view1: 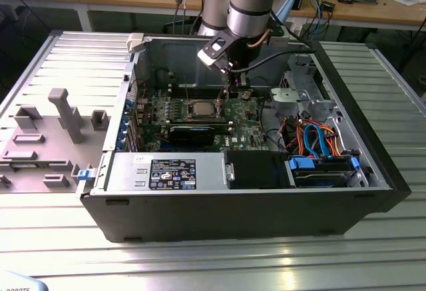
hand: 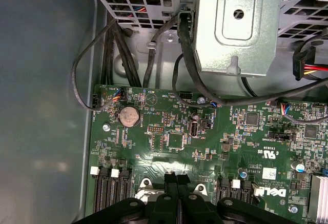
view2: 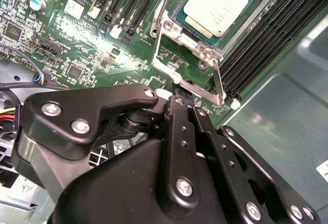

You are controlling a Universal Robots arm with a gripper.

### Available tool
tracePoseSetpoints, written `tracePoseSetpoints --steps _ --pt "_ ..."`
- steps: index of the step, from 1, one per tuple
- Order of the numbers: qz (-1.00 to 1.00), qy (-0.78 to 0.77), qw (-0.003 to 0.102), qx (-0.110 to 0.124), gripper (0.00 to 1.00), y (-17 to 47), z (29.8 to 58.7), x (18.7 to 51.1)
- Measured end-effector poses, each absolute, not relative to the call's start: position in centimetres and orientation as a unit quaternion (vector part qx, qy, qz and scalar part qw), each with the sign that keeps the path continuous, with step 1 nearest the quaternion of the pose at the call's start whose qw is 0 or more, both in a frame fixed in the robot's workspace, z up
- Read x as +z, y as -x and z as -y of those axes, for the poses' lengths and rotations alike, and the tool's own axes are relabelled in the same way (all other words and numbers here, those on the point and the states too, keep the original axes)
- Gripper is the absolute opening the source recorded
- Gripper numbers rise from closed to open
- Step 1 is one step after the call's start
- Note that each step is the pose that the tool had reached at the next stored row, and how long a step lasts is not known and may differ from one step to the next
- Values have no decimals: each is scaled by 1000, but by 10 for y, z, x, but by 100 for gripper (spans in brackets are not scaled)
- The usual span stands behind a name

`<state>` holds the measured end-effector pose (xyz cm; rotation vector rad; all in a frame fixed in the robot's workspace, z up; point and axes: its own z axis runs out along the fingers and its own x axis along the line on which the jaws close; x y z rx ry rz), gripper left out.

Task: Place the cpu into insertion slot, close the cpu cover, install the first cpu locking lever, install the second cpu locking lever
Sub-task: 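Close the cpu cover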

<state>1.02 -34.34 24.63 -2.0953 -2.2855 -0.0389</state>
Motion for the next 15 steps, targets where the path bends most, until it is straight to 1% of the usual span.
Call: tracePoseSetpoints --steps 15 --pt "737 675 20 -13 11 -5 343 246"
